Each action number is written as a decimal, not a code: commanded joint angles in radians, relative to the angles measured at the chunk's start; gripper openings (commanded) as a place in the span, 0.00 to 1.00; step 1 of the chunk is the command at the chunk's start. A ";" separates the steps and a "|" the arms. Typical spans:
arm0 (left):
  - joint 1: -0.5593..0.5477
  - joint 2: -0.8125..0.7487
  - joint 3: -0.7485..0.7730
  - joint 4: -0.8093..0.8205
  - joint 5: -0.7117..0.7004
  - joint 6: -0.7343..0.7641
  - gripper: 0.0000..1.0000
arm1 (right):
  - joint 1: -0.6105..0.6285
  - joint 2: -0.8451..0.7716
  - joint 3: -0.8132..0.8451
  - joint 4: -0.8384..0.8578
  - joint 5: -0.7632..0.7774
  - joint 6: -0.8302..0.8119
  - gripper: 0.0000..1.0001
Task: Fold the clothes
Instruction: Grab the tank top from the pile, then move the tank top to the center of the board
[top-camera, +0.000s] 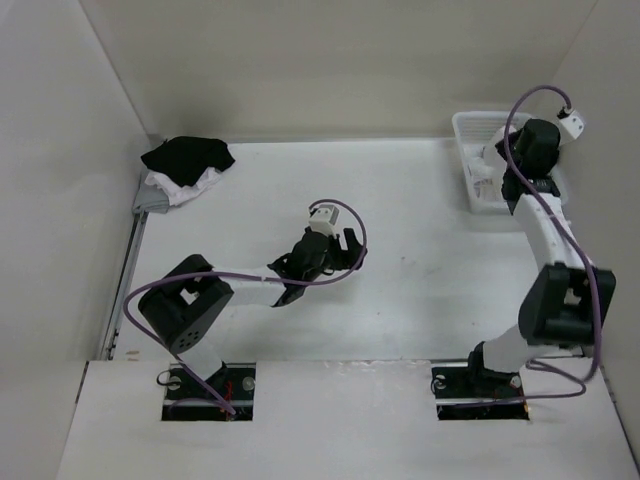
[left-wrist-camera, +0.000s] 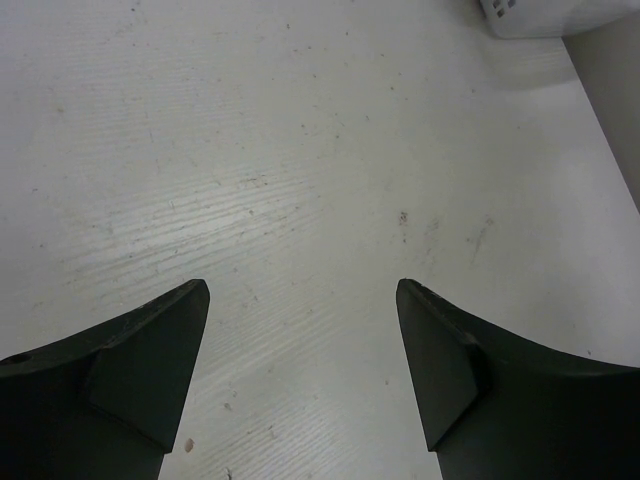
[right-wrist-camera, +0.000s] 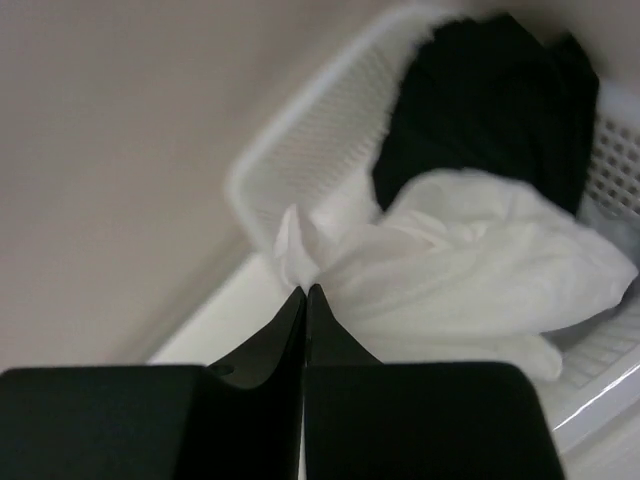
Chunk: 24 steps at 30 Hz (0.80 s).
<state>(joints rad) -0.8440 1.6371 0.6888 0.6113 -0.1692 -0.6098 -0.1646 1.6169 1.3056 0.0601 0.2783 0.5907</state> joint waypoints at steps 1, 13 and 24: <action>0.026 -0.059 -0.020 0.077 -0.001 -0.010 0.75 | 0.136 -0.302 -0.057 0.207 -0.007 -0.002 0.01; 0.272 -0.411 -0.127 -0.076 -0.154 -0.139 0.75 | 0.639 -0.612 -0.015 0.147 -0.122 -0.124 0.05; 0.392 -0.507 -0.198 -0.234 -0.102 -0.137 0.74 | 0.777 -0.532 -0.810 0.251 -0.147 0.129 0.50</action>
<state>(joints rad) -0.4065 1.0748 0.4847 0.4252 -0.3248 -0.7685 0.5808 1.1675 0.5625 0.3080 0.1329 0.6552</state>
